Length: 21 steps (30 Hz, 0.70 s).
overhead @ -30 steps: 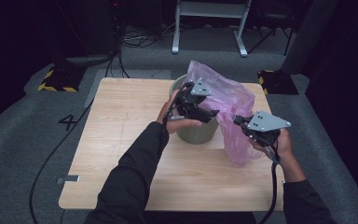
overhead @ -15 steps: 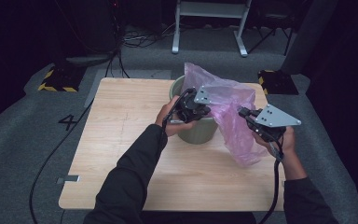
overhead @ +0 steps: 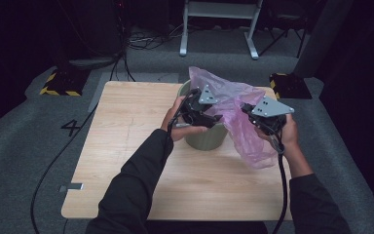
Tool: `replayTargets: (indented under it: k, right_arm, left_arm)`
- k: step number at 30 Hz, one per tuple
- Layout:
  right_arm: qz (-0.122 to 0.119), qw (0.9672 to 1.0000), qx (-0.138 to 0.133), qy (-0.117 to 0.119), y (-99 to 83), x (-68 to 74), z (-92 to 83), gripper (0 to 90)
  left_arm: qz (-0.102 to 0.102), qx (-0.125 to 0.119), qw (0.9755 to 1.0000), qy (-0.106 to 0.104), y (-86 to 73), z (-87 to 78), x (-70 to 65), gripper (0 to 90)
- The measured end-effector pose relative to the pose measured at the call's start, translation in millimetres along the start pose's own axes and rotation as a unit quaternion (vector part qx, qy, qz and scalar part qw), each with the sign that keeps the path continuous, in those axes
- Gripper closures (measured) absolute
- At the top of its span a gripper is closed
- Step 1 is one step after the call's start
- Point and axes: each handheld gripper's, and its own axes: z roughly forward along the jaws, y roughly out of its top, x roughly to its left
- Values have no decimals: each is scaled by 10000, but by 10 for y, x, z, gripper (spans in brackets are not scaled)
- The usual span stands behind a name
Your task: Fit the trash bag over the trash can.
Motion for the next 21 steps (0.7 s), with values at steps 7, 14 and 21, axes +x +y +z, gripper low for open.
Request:
replayTargets:
  k: [7, 14, 21]
  right_arm:
    - [-3, 9999, -91, 100, -14, 13, -29, 871]
    - [75, 9996, -186, 178, -41, 15, -55, 803]
    - [161, 9996, -228, 69, -59, 14, -89, 711]
  left_arm:
    - [-292, -6, 9983, 506, 88, 82, 119, 223]
    - [-577, 279, 9979, 74, 159, 292, 234, 199]
    - [-156, 907, 9958, 21, 209, 373, 160, 715]
